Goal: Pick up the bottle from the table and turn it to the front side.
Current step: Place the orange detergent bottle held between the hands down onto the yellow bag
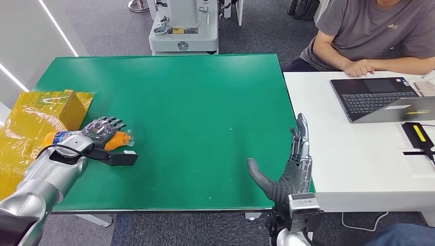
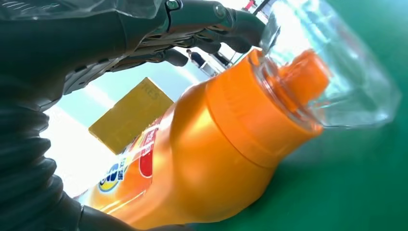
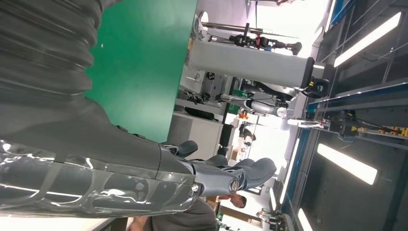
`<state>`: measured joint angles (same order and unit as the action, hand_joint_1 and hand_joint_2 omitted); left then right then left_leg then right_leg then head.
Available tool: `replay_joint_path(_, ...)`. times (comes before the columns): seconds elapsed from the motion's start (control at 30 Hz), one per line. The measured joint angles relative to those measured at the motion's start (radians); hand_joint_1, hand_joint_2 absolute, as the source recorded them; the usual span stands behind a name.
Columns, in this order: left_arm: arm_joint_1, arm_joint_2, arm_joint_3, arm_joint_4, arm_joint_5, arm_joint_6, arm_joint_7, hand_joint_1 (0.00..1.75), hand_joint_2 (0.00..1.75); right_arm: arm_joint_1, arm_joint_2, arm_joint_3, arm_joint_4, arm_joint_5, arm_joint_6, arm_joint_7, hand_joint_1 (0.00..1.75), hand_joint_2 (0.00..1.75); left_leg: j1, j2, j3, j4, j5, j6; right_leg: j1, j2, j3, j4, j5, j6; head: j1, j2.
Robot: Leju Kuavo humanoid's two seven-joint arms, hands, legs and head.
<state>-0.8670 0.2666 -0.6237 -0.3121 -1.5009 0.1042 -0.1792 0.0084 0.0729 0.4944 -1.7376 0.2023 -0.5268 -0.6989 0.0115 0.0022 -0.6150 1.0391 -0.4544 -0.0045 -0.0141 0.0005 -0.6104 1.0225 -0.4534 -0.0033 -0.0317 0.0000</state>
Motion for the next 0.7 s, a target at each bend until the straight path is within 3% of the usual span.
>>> replay_joint_path(0.2,-0.002,-0.001,0.000,0.008,-0.003,-0.019,0.018,0.00,1.75,0.000,0.000,0.000,0.000,-0.003,-0.001,0.000,0.00,1.75,0.000,0.000,0.000,0.000,0.000,0.000,0.000,0.000,0.000,0.000,0.000,0.000,0.000,0.000)
replay_joint_path(0.37,-0.002,0.000,0.000,0.011,0.004,0.027,0.034,0.00,1.75,0.001,0.000,-0.001,0.000,-0.003,-0.001,0.000,0.00,1.75,0.000,0.000,0.000,0.000,0.000,0.000,0.000,0.000,0.000,0.000,0.000,0.000,0.000,0.000)
replay_joint_path(0.43,-0.001,0.001,0.005,0.011,0.039,0.080,0.030,0.00,1.75,0.002,0.000,-0.002,0.000,-0.003,-0.003,0.000,0.00,1.75,0.000,0.000,0.000,0.000,0.000,0.000,0.000,0.000,0.000,0.000,0.000,0.000,0.000,0.000)
replay_joint_path(0.57,0.003,0.003,0.055,0.007,0.164,0.277,-0.007,0.00,1.75,0.010,0.000,-0.006,-0.001,0.000,-0.008,0.000,0.00,1.75,0.000,0.000,0.000,0.000,0.000,0.000,0.000,0.000,0.000,0.000,0.000,0.000,0.000,0.000)
replay_joint_path(0.7,0.014,0.010,0.116,-0.007,0.201,0.373,-0.039,0.00,1.75,0.019,0.000,-0.007,-0.003,0.002,-0.002,0.000,0.00,1.75,0.000,0.000,0.000,0.000,0.000,0.000,0.000,0.000,0.000,0.000,0.000,0.000,0.000,0.000)
